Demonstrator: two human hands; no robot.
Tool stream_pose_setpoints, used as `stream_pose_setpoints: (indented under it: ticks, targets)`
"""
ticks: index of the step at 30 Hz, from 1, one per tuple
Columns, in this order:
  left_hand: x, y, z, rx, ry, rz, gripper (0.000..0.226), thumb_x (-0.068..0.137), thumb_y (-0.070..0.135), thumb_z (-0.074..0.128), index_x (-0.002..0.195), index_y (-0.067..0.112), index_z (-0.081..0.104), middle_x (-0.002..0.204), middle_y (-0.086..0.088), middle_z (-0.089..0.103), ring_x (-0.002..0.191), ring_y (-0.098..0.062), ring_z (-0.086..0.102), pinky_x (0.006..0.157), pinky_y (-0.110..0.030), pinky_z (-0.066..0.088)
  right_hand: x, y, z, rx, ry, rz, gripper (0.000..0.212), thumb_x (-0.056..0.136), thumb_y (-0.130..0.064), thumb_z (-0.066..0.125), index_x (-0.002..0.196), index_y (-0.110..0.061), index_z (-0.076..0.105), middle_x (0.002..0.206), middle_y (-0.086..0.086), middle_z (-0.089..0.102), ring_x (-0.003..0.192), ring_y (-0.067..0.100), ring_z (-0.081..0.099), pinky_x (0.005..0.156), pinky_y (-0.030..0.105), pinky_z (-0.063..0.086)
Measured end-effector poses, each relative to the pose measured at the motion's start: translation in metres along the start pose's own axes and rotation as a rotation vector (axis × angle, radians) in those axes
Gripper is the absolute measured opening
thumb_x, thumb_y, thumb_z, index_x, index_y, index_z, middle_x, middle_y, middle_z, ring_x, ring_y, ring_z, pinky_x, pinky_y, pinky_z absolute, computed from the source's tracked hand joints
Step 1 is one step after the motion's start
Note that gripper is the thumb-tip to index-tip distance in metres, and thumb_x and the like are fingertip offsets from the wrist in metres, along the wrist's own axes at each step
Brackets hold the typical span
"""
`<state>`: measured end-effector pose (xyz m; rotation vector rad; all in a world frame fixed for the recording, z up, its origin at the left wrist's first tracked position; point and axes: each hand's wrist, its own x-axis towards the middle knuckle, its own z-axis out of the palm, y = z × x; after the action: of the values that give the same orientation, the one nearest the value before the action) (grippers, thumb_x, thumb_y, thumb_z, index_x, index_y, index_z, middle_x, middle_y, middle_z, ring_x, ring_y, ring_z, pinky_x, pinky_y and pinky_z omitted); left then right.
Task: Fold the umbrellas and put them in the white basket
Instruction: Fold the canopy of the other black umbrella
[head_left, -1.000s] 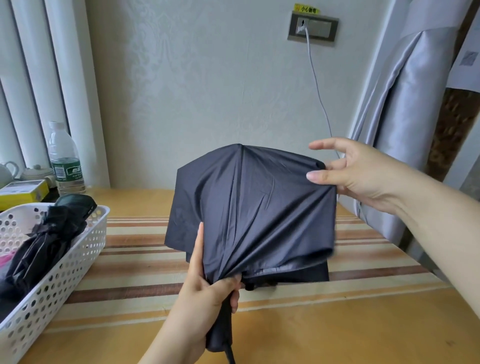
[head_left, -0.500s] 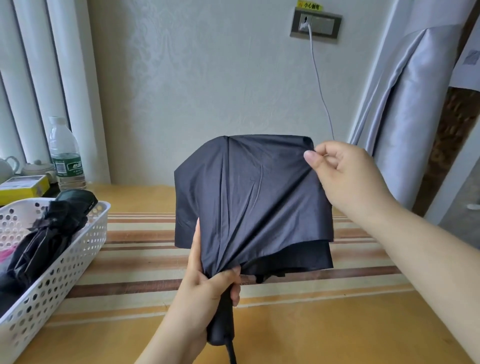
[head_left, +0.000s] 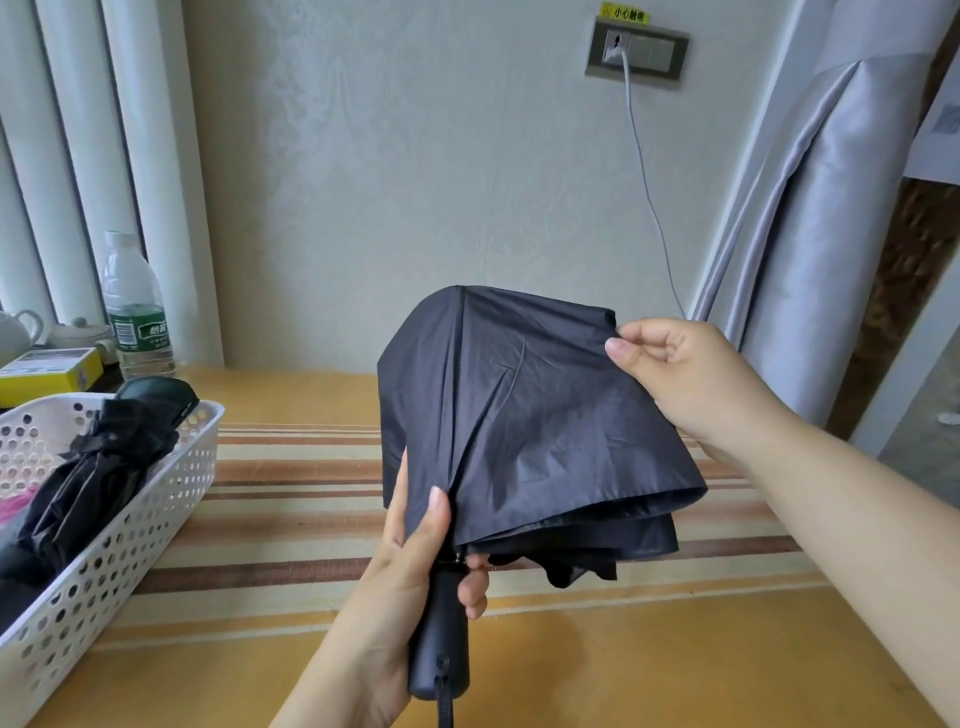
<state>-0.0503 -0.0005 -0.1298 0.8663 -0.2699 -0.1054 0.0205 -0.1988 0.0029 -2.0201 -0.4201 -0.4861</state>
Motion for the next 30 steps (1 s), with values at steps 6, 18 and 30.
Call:
stream_pose_setpoints:
  ticks: [6, 18, 30]
  targets:
    - [-0.006, -0.004, 0.004, 0.087, 0.091, 0.041, 0.074, 0.073, 0.027, 0.071, 0.123, 0.069, 0.037, 0.056, -0.01, 0.044, 0.042, -0.02, 0.039, 0.041, -0.028, 0.04, -0.001, 0.002, -0.007, 0.036, -0.013, 0.075, 0.01, 0.091, -0.02, 0.063, 0.081, -0.021, 0.064, 0.069, -0.013, 0.066, 0.062, 0.0, 0.06, 0.061, 0.006, 0.044]
    - [0.0, -0.01, -0.004, 0.374, 0.251, 0.246, 0.082, 0.062, 0.041, 0.073, 0.119, 0.08, 0.028, 0.122, -0.009, 0.062, 0.081, -0.049, 0.06, 0.076, -0.051, 0.056, -0.006, 0.002, -0.006, 0.338, -0.096, 0.244, 0.025, 0.1, -0.017, 0.048, 0.078, -0.014, 0.059, 0.064, -0.008, 0.067, 0.059, 0.005, 0.06, 0.063, 0.023, 0.045]
    - [-0.001, -0.012, 0.0, 0.5, 0.247, 0.408, 0.083, 0.069, 0.024, 0.066, 0.115, 0.082, 0.03, 0.062, -0.007, 0.058, 0.05, -0.027, 0.044, 0.049, -0.028, 0.045, 0.018, -0.03, -0.005, 0.203, 0.08, -0.003, 0.011, 0.09, -0.017, 0.065, 0.081, -0.021, 0.068, 0.076, -0.009, 0.072, 0.077, 0.006, 0.065, 0.083, 0.025, 0.052]
